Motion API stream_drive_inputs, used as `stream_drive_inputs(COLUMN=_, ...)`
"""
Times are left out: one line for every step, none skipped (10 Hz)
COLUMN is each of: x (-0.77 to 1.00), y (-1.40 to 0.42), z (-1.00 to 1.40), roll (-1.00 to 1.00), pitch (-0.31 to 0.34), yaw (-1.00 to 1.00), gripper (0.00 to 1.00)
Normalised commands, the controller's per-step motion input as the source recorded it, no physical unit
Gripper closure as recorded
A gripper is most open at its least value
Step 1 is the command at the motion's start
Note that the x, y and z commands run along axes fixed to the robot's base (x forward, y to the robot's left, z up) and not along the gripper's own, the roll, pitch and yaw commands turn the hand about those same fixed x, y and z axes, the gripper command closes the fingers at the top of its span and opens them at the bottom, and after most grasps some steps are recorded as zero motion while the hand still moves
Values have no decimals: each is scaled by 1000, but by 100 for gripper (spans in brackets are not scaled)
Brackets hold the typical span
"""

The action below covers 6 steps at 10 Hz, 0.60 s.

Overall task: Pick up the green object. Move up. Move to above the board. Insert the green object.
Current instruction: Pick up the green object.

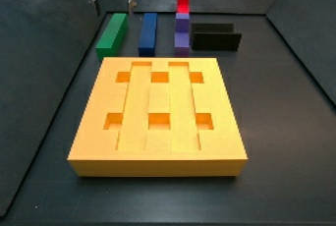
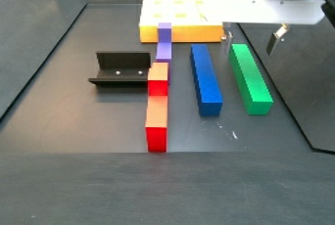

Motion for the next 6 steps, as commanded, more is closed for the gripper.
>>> stream_drive_inputs(x=17, y=0, z=-443, roll=26, pitch=-23, yaw=0, gripper=0)
stream_drive_inputs(x=0, y=0, z=-623, roll=81, pitch=-29, yaw=0, gripper=0)
stream_drive_inputs(x=-9, y=0, z=-489, roll=53, pitch=-59, yaw=0, gripper=0)
stream_drive_inputs(x=-94, y=0, z=-406, roll=89, pitch=-36, yaw=0, gripper=0)
stream_drive_inputs(x=-54, y=0, z=-351, roll=97, pitch=-17, yaw=0, gripper=0)
stream_drive_inputs(x=0, y=0, z=-300, roll=57, pitch=-9, yaw=0, gripper=0)
